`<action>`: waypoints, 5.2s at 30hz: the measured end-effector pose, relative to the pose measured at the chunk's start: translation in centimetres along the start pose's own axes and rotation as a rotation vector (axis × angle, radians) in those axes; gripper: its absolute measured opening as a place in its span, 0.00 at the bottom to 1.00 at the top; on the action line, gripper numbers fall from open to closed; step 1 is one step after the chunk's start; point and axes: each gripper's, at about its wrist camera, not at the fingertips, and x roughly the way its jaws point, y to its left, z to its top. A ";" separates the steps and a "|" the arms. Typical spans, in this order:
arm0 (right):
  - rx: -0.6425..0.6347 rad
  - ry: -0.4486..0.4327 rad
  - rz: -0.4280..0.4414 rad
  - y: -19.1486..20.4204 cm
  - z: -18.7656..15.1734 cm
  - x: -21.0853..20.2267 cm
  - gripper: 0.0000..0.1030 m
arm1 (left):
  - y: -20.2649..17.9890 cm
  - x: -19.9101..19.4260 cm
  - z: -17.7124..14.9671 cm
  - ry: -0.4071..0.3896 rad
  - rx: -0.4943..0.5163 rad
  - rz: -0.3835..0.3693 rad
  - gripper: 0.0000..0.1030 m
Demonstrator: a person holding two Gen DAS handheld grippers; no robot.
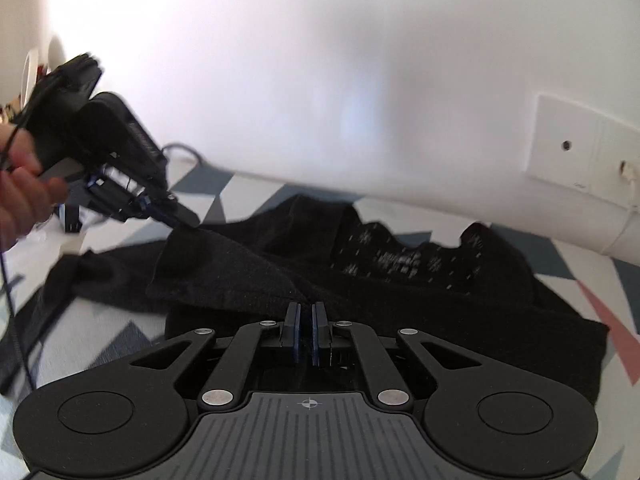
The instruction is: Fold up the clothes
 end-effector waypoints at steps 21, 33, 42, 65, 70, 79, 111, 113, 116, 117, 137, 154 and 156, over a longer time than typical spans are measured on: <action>0.155 -0.033 -0.164 -0.2 -0.7 -0.1 0.83 | 2.7 -7.7 -4.5 -0.175 0.134 0.129 0.64; 0.336 0.021 -0.259 1.2 -3.1 -0.5 0.95 | 10.2 -12.5 -16.5 -0.129 0.191 0.428 0.70; 0.356 0.000 -0.282 1.4 -1.9 -1.3 0.95 | 7.9 -11.8 -18.3 -0.128 0.327 0.456 0.73; 0.578 -0.046 -0.383 -2.9 -1.9 -4.8 0.94 | -4.7 -17.8 -8.6 -0.318 0.106 -0.491 0.03; 0.645 -0.083 -0.494 -5.5 -3.4 -7.6 0.94 | -14.7 -9.8 -8.9 -0.259 0.241 -0.520 0.03; 0.714 -0.096 -0.651 -10.1 -8.0 -12.8 0.93 | -24.3 5.8 -15.3 0.001 0.511 -0.290 0.17; 0.700 -0.264 -0.683 -16.8 -2.7 -9.0 0.49 | -5.5 -2.0 -15.2 -0.380 0.663 0.272 0.87; 0.704 -0.234 -0.646 -16.5 -3.4 -9.1 0.58 | -5.6 -1.5 -15.1 -0.377 0.681 0.300 0.87; 0.706 -0.163 -0.572 -15.7 -4.7 -8.5 0.61 | -5.1 -1.5 -15.2 -0.379 0.700 0.314 0.87; 0.710 -0.136 -0.548 -15.4 -5.2 -8.0 0.63 | -4.9 -1.5 -15.2 -0.379 0.707 0.324 0.87; 0.728 -0.137 -0.573 -15.5 -5.0 -9.3 0.04 | -3.4 -1.6 -14.5 -0.416 0.750 0.390 0.84; 0.592 0.006 -0.563 -16.2 -2.7 -3.1 0.18 | -4.1 -4.8 -15.0 -0.437 0.723 0.234 0.85; 0.555 -0.017 -0.556 -15.6 -2.0 -3.1 0.05 | -4.5 -4.4 -14.8 -0.441 0.721 0.231 0.85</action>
